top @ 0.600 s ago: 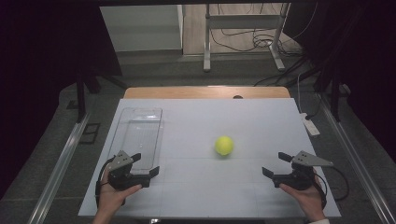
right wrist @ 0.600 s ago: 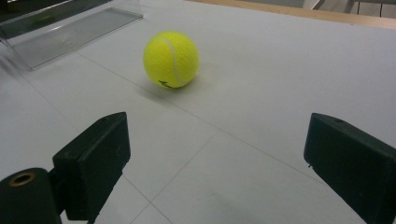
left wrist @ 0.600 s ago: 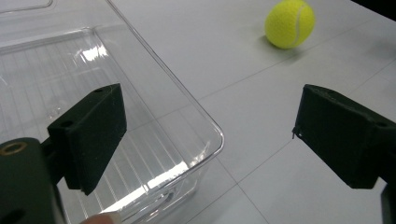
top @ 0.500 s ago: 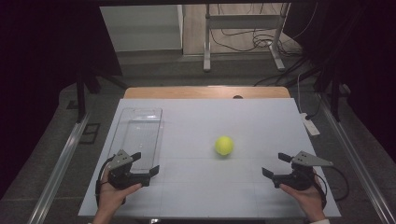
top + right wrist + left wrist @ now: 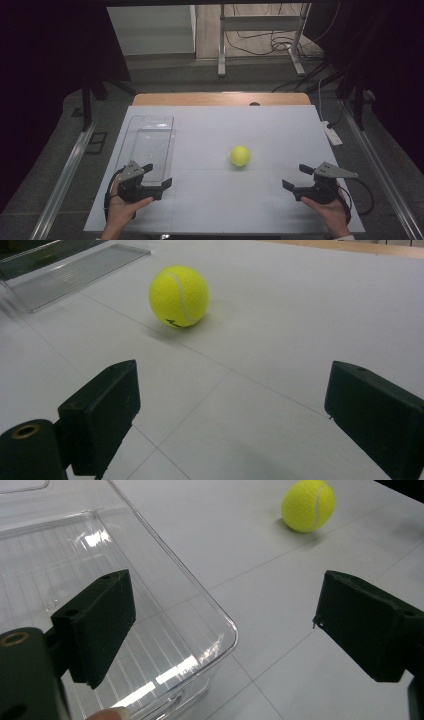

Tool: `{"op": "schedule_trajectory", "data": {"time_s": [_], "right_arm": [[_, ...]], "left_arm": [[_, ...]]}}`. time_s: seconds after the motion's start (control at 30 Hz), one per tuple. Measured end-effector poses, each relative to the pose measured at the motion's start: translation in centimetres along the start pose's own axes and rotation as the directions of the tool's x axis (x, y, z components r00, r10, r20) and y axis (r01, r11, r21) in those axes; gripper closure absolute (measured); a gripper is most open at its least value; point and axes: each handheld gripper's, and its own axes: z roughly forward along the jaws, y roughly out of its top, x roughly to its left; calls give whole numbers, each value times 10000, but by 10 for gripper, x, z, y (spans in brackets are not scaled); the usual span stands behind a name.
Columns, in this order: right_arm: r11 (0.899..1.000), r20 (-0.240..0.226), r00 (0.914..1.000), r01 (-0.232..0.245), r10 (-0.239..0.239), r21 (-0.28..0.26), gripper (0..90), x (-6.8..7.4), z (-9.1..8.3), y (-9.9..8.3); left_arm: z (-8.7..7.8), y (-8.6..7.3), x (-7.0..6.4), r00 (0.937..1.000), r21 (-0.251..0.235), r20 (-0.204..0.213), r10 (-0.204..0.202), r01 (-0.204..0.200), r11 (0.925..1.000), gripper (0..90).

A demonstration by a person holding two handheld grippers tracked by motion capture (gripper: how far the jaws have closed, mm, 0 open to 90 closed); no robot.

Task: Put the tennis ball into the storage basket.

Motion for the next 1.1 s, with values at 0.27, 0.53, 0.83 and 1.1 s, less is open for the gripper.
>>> {"op": "schedule_trajectory", "data": {"time_s": [0.27,0.53,0.83,1.1], "right_arm": [[9999,26,10000,-92,92,-44,83,-1,-2,-1],[10000,-49,10000,-41,41,-10,86,4,-1,-3],[10000,30,10000,-90,90,23,86,3,-6,-7],[9998,126,9997,-202,203,-72,89,1,-8,-8]], "left_arm": [[2,-1,1,10000,26,-81,30,-30,10000,100],[11,-1,-4,9999,272,-94,88,-85,9996,100],[14,6,-9,9996,283,-84,269,-266,9992,100],[11,13,-18,9982,381,-135,583,-578,9976,99]]}}
